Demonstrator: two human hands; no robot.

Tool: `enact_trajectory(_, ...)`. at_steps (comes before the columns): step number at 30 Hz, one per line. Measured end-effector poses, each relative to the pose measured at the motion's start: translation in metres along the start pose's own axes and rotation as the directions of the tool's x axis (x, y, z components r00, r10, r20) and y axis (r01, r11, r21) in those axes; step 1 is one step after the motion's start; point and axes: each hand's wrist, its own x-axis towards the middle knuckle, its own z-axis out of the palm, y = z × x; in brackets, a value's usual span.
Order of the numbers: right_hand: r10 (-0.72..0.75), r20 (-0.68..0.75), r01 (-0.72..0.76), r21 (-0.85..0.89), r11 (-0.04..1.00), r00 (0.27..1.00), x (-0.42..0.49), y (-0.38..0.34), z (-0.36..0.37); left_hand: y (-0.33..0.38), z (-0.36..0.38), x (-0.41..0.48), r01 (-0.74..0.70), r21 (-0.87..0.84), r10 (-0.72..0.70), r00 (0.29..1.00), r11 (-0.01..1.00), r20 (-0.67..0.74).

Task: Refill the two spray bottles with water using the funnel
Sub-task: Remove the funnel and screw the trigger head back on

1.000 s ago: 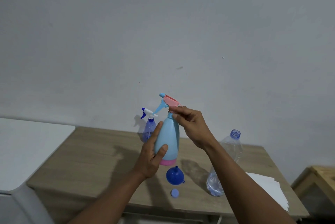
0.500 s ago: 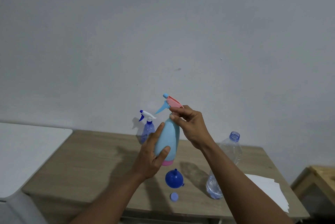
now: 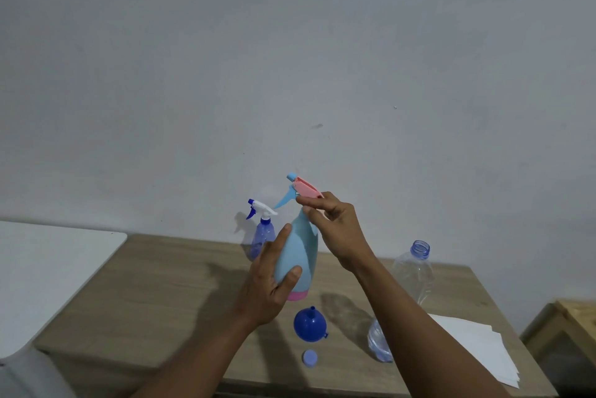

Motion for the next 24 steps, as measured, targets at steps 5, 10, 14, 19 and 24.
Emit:
enact_trajectory(5, -0.010, 0.048, 0.008, 0.050, 0.999, 0.999, 0.004, 0.000, -0.002, -0.004, 0.000, 0.004, 0.002, 0.022, -0.001, 1.000, 1.000, -0.025)
enact_trajectory(10, -0.020, -0.008, 0.020, -0.003, 1.000, 1.000, 0.009, 0.003, 0.004, -0.006, 0.001, 0.006, -0.010, 0.060, 0.012, 0.999, 0.998, -0.036)
enact_trajectory(14, -0.003, 0.061, 0.000, 0.044, 0.999, 0.998, 0.009, 0.002, 0.000, -0.005, 0.000, 0.009, -0.007, 0.042, 0.009, 0.999, 0.999, -0.052)
enact_trajectory(19, -0.042, -0.036, 0.042, -0.012, 0.999, 0.998, 0.010, 0.002, 0.006, -0.007, 0.000, 0.012, -0.012, 0.040, 0.014, 0.999, 0.999, -0.038)
enact_trajectory(24, -0.024, 0.035, 0.024, -0.003, 1.000, 0.999, 0.011, 0.005, 0.001, -0.010, -0.002, 0.012, -0.031, 0.052, 0.033, 0.999, 0.998, -0.042)
